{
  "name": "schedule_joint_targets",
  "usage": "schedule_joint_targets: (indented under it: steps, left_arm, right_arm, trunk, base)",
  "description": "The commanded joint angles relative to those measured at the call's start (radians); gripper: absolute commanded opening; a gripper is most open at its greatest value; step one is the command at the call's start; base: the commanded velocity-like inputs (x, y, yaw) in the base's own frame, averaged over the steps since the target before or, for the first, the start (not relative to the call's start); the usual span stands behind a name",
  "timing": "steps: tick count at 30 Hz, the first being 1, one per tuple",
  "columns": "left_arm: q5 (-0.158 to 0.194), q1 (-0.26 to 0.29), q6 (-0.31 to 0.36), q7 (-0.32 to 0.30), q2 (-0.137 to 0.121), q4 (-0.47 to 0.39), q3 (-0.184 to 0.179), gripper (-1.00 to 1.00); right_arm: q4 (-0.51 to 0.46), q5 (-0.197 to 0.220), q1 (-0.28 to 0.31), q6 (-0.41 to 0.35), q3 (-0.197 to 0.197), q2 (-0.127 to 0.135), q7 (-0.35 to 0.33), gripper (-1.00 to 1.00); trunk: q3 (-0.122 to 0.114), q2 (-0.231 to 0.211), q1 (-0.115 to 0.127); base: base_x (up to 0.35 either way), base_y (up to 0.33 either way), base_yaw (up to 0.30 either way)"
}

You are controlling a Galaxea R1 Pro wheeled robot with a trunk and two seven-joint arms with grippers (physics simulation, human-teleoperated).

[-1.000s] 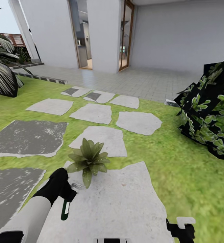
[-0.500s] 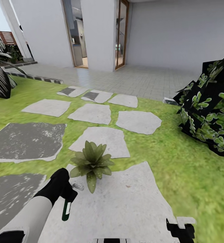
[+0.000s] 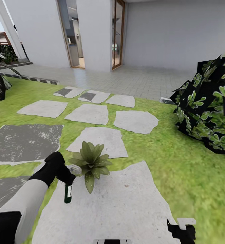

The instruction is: Pick up the pesticide atomizer in the garden and spray insectifuge to fully cover both potted plants in the garden.

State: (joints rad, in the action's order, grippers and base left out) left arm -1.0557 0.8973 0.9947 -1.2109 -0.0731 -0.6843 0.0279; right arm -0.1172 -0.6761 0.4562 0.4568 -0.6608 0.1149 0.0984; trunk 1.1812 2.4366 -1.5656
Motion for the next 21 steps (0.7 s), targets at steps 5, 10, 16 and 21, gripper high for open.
schedule_joint_targets:
  steps: [5,10,16,21]
  left_arm:
    - [-0.192,0.018,0.007,-0.194,0.006,-0.007,0.003,-1.00]
    - [-0.249,0.016,0.007,-0.228,0.011,-0.010,0.004,-1.00]
    - [-0.250,0.018,0.008,-0.229,0.011,-0.012,0.005,-1.00]
    - [-0.250,0.018,0.009,-0.231,0.012,-0.023,0.006,-1.00]
  right_arm:
    - [0.002,-0.010,0.001,0.003,-0.005,0.000,0.006,1.00]
    - [0.002,-0.010,0.001,0.003,-0.005,0.000,0.007,1.00]
    - [0.002,-0.010,0.001,0.003,-0.005,0.000,0.007,1.00]
    - [0.002,-0.010,0.001,0.003,-0.005,0.000,0.007,1.00]
  trunk:
    - [0.001,0.000,0.000]
    - [0.001,0.000,0.000]
    - [0.001,0.000,0.000]
    - [0.001,0.000,0.000]
  base:
    - [0.000,0.044,0.000]
    - [0.000,0.273,-0.103]
    - [0.045,0.302,-0.283]
    - [0.212,0.237,-0.299]
